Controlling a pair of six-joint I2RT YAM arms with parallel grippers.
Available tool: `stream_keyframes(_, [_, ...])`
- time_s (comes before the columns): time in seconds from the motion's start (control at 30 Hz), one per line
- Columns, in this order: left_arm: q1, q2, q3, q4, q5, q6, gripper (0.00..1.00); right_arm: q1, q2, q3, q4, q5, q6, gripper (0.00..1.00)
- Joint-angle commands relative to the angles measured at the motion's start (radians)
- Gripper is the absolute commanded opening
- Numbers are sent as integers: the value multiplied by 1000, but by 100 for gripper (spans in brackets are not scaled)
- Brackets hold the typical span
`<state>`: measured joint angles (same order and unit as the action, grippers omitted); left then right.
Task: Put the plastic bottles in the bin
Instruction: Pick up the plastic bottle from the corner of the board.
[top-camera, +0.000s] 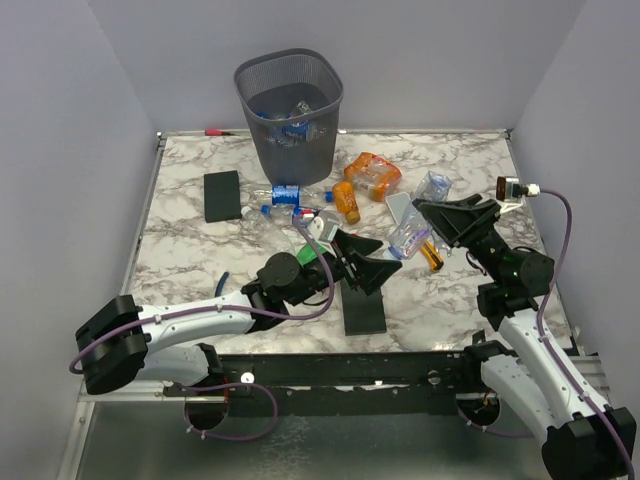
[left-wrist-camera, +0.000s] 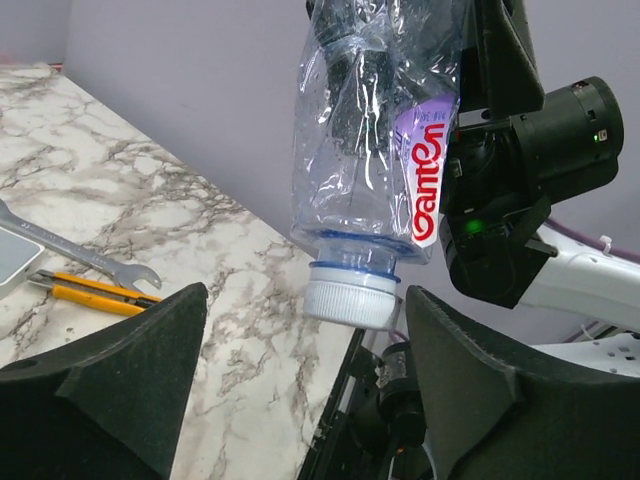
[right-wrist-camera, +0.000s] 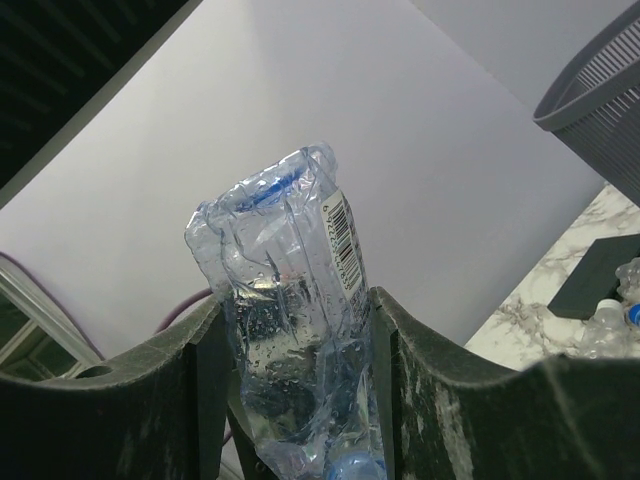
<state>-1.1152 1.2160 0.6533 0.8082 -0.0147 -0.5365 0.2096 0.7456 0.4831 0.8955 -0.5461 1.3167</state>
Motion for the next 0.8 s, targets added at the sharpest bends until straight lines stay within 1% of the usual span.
stream_keyframes(0.0, [-6, 23, 49, 31, 13, 17, 78, 7, -5, 8, 43, -46, 9, 25])
stream_keyframes(0.1, [-6, 28, 60, 39, 13, 15, 77, 8, -6, 9, 33, -53, 4, 25])
stream_keyframes(0.17, [-5, 28, 64, 48, 14, 21, 75, 10, -6, 7, 32, -59, 2, 25])
stream_keyframes(0.2, [-6, 29, 67, 50, 14, 25, 71, 10, -6, 8, 30, -62, 1, 25])
stream_keyframes(0.23, [-6, 32, 70, 51, 13, 29, 65, 9, -6, 8, 28, -63, 0, 25])
stream_keyframes(0.3, [-6, 38, 73, 50, 41, 36, 50, 10, -6, 8, 23, -64, -3, 25])
stream_keyframes(0.33, [-6, 41, 72, 49, 50, 37, 45, 9, -7, 8, 21, -64, -3, 25])
stream_keyframes(0.43, [-6, 43, 64, 49, 65, 37, 37, 10, -11, 14, 6, -66, -9, 25])
stream_keyframes(0.5, [-6, 42, 59, 49, 79, 39, 30, 11, -10, 18, 0, -74, -12, 25])
stream_keyframes(0.53, [-6, 41, 59, 49, 86, 43, 24, 11, -9, 21, -3, -78, -13, 25])
stream_keyframes(0.57, [-6, 39, 59, 49, 91, 50, 16, 11, -9, 23, -8, -84, -13, 27])
stream_keyframes(0.6, [-6, 36, 58, 49, 98, 62, 3, 11, -10, 28, -21, -90, -17, 31])
stream_keyframes(0.63, [-6, 25, 53, 47, 98, 78, 0, 11, -14, 41, -55, -99, -27, 40])
stream_keyframes(0.7, [-5, -6, 35, 33, 69, 111, 0, 11, -29, 85, -177, -120, -78, 66])
stream_keyframes(0.77, [-5, -50, 20, -11, 35, 162, 0, 11, -50, 151, -348, -146, -171, 85])
